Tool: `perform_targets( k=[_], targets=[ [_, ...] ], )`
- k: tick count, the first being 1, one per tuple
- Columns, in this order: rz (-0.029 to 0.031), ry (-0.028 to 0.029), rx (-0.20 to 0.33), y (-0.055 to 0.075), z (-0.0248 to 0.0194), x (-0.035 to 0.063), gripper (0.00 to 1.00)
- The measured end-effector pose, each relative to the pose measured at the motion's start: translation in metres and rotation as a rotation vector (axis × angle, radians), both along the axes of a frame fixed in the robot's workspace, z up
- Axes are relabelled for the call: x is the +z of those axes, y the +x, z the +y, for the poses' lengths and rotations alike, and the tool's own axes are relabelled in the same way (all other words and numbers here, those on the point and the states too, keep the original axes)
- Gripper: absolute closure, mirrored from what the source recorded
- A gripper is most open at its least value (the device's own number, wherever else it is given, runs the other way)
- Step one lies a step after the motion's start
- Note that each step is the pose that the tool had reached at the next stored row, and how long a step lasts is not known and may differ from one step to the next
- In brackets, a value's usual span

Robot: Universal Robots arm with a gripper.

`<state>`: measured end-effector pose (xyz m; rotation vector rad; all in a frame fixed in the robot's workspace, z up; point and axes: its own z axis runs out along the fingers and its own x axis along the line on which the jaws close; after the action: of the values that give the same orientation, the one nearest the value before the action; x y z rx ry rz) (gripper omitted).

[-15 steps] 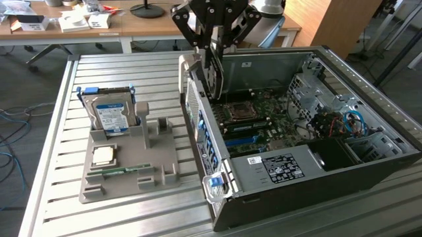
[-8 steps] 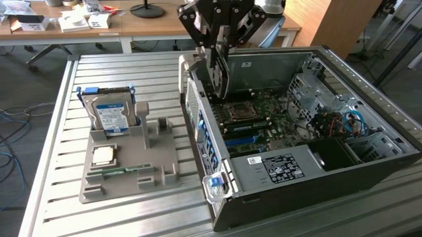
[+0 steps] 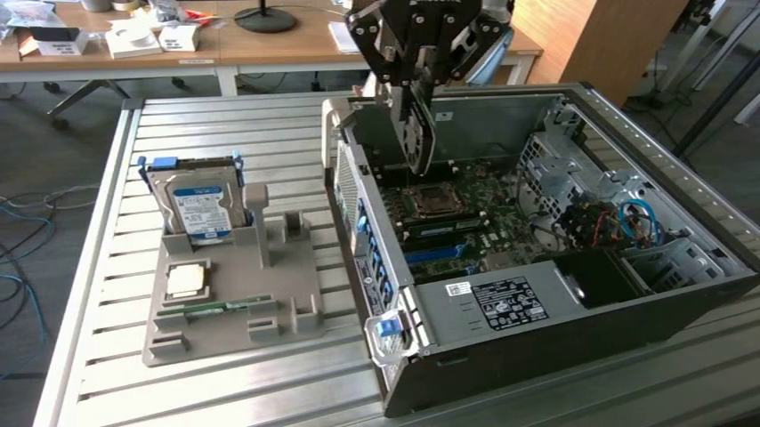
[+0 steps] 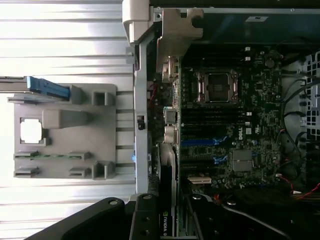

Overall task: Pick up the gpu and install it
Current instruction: 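Pick up the gpu and move the gpu toward the slot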

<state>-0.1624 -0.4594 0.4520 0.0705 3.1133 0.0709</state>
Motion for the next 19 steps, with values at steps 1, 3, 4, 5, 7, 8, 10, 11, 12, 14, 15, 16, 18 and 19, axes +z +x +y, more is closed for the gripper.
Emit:
perform_targets(
  k=[1,3,4,5,7,8,10,11,12,14,15,16,18,19],
  targets=[
    [0.0000,0.0001,0.000,0.004,0.0000,0.0000,0.74],
    [0.0003,0.0000,0.000,0.012,0.0000,0.0000,0.74],
    [0.0004,-0.0001,0.000,0.016,0.0000,0.0000,0.74],
    [0.0005,0.0000,0.000,0.020,0.0000,0.0000,0.74],
    [0.0007,0.0000,0.000,0.028,0.0000,0.0000,0.74],
    [0.0007,0.0000,0.000,0.032,0.0000,0.0000,0.74],
    [0.0009,0.0000,0.000,0.039,0.0000,0.0000,0.74],
    [0.0010,0.0000,0.000,0.043,0.0000,0.0000,0.74],
    [0.0011,0.0001,0.000,0.046,0.0000,0.0000,0.74],
    [0.0014,-0.0001,0.000,0.052,0.0000,0.0000,0.74],
    [0.0014,0.0000,0.000,0.055,0.0000,0.0000,0.74],
    [0.0016,-0.0001,0.000,0.058,0.0000,0.0001,0.74],
    [0.0017,0.0000,0.000,0.064,0.0000,0.0000,0.74],
    [0.0018,0.0000,0.000,0.067,0.0000,0.0000,0.74]
  ],
)
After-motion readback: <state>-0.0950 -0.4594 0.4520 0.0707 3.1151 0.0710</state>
